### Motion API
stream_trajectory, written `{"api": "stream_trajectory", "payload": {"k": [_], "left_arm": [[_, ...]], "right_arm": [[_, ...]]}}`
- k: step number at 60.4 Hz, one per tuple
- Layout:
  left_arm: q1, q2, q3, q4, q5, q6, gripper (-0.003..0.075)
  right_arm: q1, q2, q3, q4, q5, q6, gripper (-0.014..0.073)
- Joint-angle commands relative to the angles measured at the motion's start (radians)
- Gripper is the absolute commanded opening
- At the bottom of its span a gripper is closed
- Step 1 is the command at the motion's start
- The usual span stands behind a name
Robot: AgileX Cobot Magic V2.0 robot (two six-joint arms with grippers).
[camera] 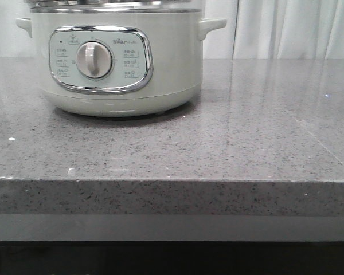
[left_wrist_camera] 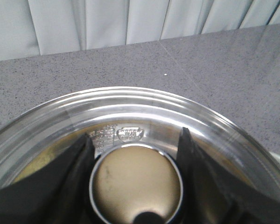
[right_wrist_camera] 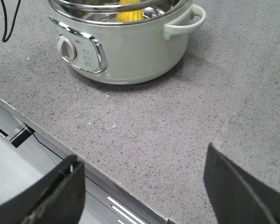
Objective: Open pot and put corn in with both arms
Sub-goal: 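Lower the glass lid back onto the pot with the left gripper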
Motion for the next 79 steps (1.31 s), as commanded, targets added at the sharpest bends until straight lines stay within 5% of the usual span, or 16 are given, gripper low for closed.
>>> {"api": "stream_trajectory", "payload": {"k": [1, 60, 74, 79], "left_arm": [[-0.011, -0.051, -0.053, 0.003, -0.117, -0.001, 0.0239], [-0.033, -0.031, -0.053, 0.068, -0.067, -0.001, 0.0249], [-0.033, -0.033, -0.053, 0.066, -0.063, -0.001, 0.0479], [-0.033, -0.051, -0.053, 0.064, -0.05, -0.001, 0.0496]], "right_arm": [[-0.007, -0.001, -0.026, -0.002, -0.066, -0.002, 0.0551], [-0.007, -0.001, -0.026, -0.002, -0.066, -0.002, 0.0551], [-0.007, -0.001, -0.026, -0.002, -0.066, -0.002, 0.0551], [-0.007, -0.001, -0.026, -0.002, -0.066, -0.002, 0.0551]]}}
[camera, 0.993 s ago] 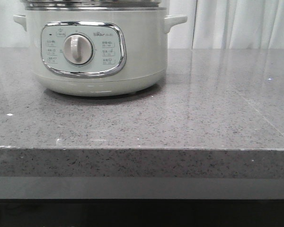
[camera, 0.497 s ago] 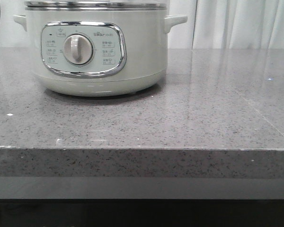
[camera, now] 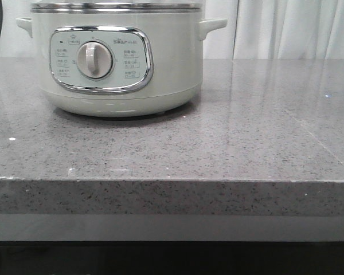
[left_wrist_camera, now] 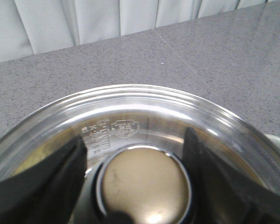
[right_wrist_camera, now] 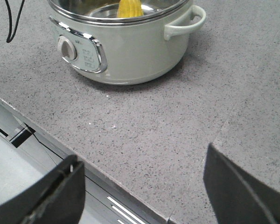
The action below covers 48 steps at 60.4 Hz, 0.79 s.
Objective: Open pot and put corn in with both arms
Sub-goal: 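Lower the glass lid back onto the pot with the left gripper, then release the lid knob and raise the left gripper away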
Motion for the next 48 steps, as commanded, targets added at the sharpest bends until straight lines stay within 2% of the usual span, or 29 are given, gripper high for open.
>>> {"api": "stream_trajectory", "payload": {"k": [1, 24, 48], "left_arm": [[-0.007, -0.07, -0.041, -0.006, -0.067, 0.001, 0.0494], [-0.007, -0.348, -0.009, -0.025, 0.195, 0.001, 0.0491], [-0.007, -0.769, 0.41, -0.057, 0.193, 0.001, 0.0491]], "right_arm": [[-0.007, -0.001, -0.026, -0.002, -0.066, -0.002, 0.0551], [-0.007, -0.001, -0.026, -0.002, -0.066, -0.002, 0.0551], [-0.007, -0.001, -0.026, -0.002, -0.066, -0.002, 0.0551]]}}
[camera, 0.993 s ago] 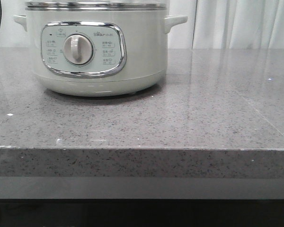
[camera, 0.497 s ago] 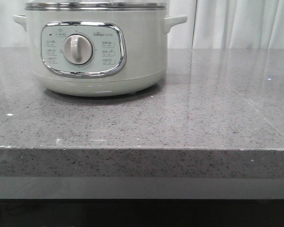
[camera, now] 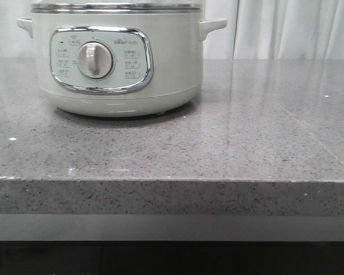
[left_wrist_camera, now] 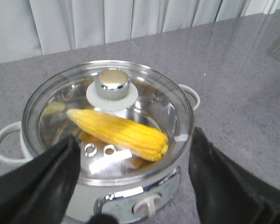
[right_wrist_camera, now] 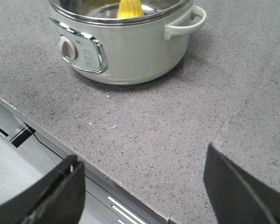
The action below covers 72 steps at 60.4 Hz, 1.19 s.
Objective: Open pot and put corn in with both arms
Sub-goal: 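Release the lid knob and raise the left gripper away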
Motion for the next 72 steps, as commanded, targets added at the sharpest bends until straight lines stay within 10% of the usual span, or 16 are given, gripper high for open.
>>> {"api": "stream_trajectory", "payload": {"k": [1, 25, 48, 72], "left_arm": [[-0.005, -0.091, 0.054, -0.019, -0.071, 0.001, 0.0491], [-0.005, -0.331, 0.325, -0.019, -0.127, 0.001, 0.0479], [-0.005, -0.333, 0.334, -0.019, -0.131, 0.001, 0.0058], [-0.005, -0.333, 0.334, -0.019, -0.131, 0.001, -0.002]], "right_arm": [[-0.007, -0.001, -0.026, -0.002, -0.067, -0.002, 0.0551], [-0.007, 0.0, -0.026, -0.002, -0.073, -0.002, 0.0514], [-0.007, 0.0, -0.026, -0.002, -0.07, -0.002, -0.0123], [-0.007, 0.0, -0.026, -0.002, -0.07, -0.002, -0.012]]}}
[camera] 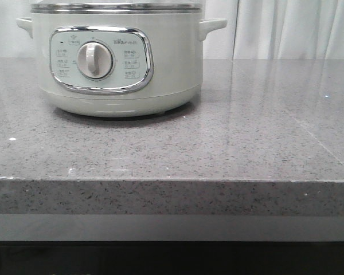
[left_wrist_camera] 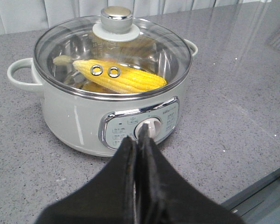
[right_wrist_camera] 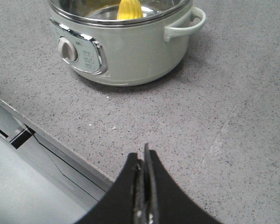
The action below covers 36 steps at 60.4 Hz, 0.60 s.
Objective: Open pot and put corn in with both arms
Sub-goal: 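Release the lid knob and raise the left gripper away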
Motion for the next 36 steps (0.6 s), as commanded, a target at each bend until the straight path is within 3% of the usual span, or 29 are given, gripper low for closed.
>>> {"api": "stream_trajectory", "payload": {"k": [1, 18, 36], "left_arm": [[-0.005, -0.002, -0.027, -0.018, -0.083, 0.001, -0.002], [0.002, -0.024, 0.001, -0.004, -0.107, 0.001, -0.002], [0.257, -0.265, 0.269, 0.004, -0.304, 0.001, -0.002]], "right_arm": [[-0.007, 0.0, -0.026, -0.002, -0.065, -0.002, -0.012], [-0.007, 0.0, -0.026, -0.002, -0.065, -0.002, -0.012], [-0.007, 0.0, -0.026, -0.002, -0.065, -0.002, -0.012]]}}
